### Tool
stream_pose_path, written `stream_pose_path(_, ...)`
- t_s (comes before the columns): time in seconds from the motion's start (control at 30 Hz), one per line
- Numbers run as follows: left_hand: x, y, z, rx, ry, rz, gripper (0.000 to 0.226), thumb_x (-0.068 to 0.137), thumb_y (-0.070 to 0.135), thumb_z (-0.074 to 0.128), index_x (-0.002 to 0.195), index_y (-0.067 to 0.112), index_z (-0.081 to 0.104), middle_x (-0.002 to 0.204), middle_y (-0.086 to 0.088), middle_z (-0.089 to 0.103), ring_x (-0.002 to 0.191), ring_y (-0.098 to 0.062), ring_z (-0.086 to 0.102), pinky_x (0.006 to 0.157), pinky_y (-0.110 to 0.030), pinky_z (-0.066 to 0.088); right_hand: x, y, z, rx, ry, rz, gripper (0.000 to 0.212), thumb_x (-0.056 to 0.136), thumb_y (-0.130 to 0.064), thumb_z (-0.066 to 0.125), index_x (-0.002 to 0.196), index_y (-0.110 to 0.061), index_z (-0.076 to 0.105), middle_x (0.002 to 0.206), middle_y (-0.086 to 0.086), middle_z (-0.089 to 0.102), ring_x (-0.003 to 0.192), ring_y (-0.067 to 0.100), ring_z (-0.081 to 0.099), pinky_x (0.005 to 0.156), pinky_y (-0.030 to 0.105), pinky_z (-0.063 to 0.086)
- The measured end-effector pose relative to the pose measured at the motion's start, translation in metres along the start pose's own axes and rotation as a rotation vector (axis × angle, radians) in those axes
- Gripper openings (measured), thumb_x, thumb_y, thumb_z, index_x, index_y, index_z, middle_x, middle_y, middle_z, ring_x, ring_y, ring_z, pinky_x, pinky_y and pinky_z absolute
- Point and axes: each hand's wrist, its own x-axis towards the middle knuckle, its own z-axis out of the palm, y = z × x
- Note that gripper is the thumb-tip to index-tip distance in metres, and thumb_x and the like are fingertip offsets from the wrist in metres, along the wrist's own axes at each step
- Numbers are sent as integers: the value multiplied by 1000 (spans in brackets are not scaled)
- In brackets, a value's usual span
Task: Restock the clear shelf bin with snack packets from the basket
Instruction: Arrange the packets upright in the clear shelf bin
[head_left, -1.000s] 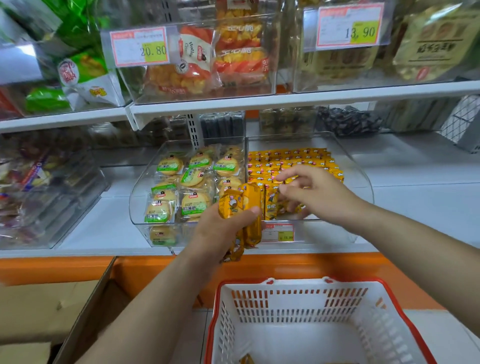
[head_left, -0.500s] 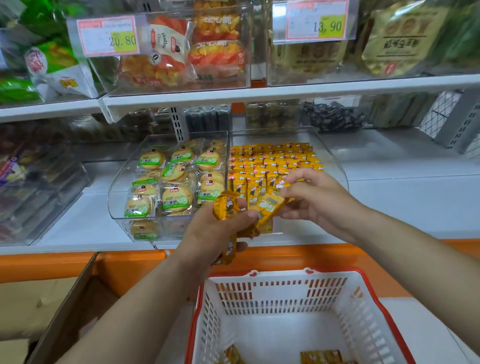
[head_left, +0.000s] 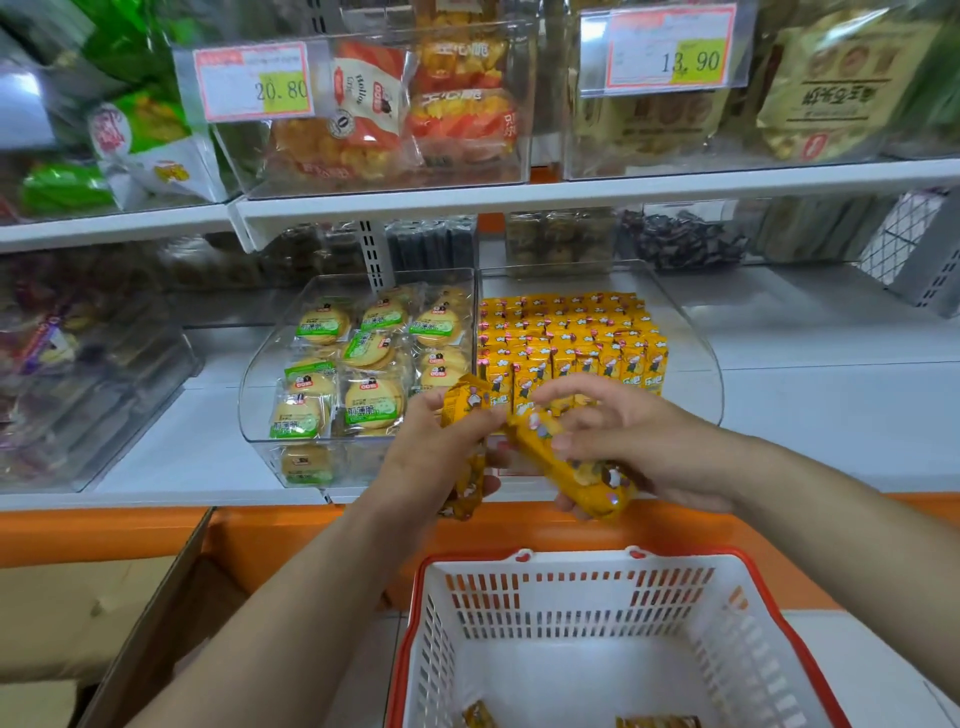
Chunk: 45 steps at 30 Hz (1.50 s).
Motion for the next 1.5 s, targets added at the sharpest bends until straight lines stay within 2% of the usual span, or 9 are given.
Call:
stream_pose_path(0.17,1,1,-18,96,-60,78,8,90,19,75,90,27,78,82,-4,76,71,-16,73,61,-27,57,14,-12,-31,-36,321,-144,36,88,2,64,112,-24,65,84,13,70,84,46,69,62,41,58)
stream_pose_path(0.33,3,0,-25,127,-26,134,23,93,20,74,80,40,79,86,-3,78,75,-18,75,66,-32,61,51,-9,-59,-525,638,-147,35,74,-14,84,95,-26,59,79,-7,63,64,3,60,54,14,43)
stream_pose_path(0.4,3,1,-26,99,11,128,14,93,22,74,107,25,74,100,-13,76,77,-20,76,63,-29,59,66,-3,-65,-646,626,-111,38,72,-16,87,91,-26,56,84,-3,62,66,7,60,59,22,47)
stream_pose_path(0.5,7,-2,-30,102,33,89,47,93,25,73,133,5,60,110,-18,74,82,-23,76,64,-28,59,87,8,-69,-766,590,-61,39,70,-13,89,90,-22,56,80,-3,60,68,17,58,61,28,45)
stream_pose_path(0.83,14,-5,-31,97,72,90,40,92,27,75,125,11,61,103,-11,77,85,-23,78,66,-32,62,123,29,-64,-943,563,-19,37,71,-15,89,97,-16,62,76,-3,67,64,8,60,50,22,39)
stream_pose_path(0.97,16,-7,-28,82,80,109,21,90,25,77,98,32,58,92,-8,78,77,-19,77,65,-34,63,124,29,-63,-992,577,16,40,73,-22,88,100,-22,58,83,-1,69,65,5,60,45,17,37)
stream_pose_path(1.13,13,-7,-22,64,88,106,26,89,24,79,95,35,55,84,-2,78,75,-19,77,66,-35,64,99,17,-54,-999,588,8,51,78,-36,83,118,-20,55,89,-4,69,79,14,64,59,25,40)
stream_pose_path(1.3,6,-5,-12,92,51,108,40,81,21,84,113,14,61,88,-5,79,72,-19,77,60,-30,60,40,-4,-21,-517,489,-171,16,89,-26,70,103,-34,68,89,0,70,80,19,70,61,34,57)
stream_pose_path(1.5,-6,-8,13,166,-80,169,40,78,25,84,112,13,69,91,-9,79,70,-20,73,62,-31,59,-1,-7,13,-225,207,-178,23,100,-24,58,118,-33,70,97,-3,71,84,21,74,64,30,58)
